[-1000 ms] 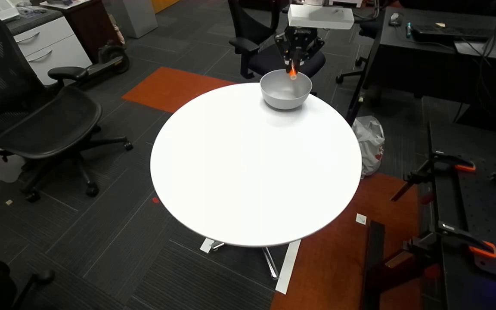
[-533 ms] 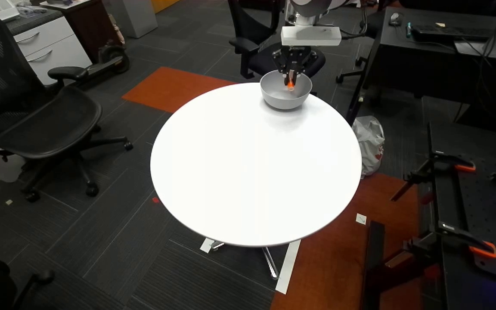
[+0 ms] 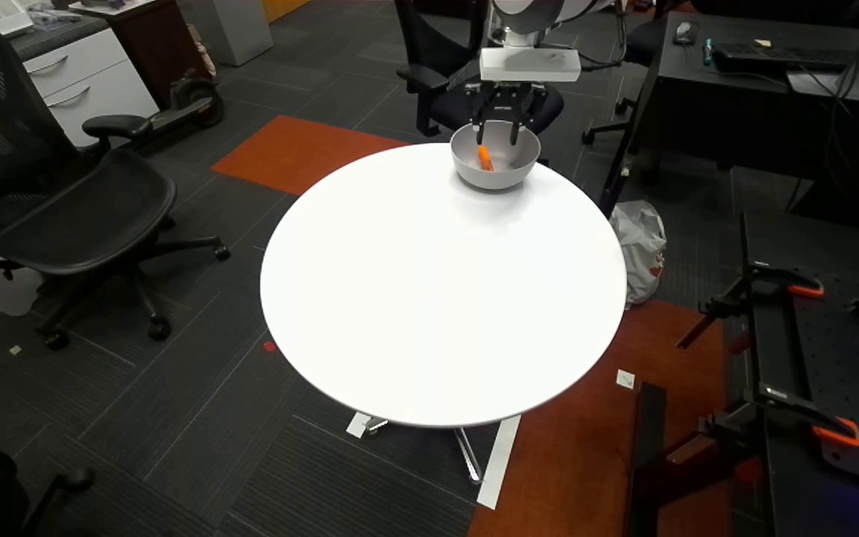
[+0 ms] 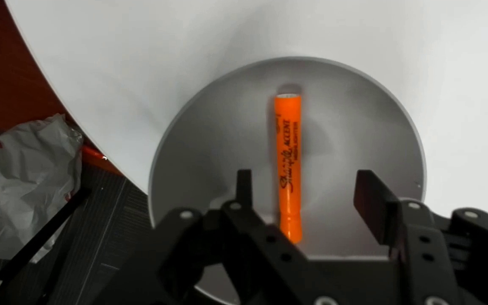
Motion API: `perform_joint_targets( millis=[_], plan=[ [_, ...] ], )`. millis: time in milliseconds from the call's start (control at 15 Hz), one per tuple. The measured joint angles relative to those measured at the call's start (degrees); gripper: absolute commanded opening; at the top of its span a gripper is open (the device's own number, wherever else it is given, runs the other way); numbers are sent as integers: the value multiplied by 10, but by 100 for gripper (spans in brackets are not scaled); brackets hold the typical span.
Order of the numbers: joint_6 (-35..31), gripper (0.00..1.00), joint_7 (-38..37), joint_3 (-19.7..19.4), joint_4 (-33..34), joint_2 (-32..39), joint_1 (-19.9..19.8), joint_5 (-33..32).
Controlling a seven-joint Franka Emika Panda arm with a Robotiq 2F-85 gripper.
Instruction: Put the orange marker inside the grey bowl
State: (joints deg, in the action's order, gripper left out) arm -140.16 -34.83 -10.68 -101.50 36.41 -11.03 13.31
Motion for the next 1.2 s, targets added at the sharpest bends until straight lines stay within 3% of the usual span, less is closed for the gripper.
perform_joint_targets(
  millis=[333,867,1200],
  plan=[
    [0,100,0,0,-12,-13,6,8],
    [-6,100,-3,0,-113,-117,17,10],
    [-7,100,-4,0,-139,-145,21,10]
  ],
)
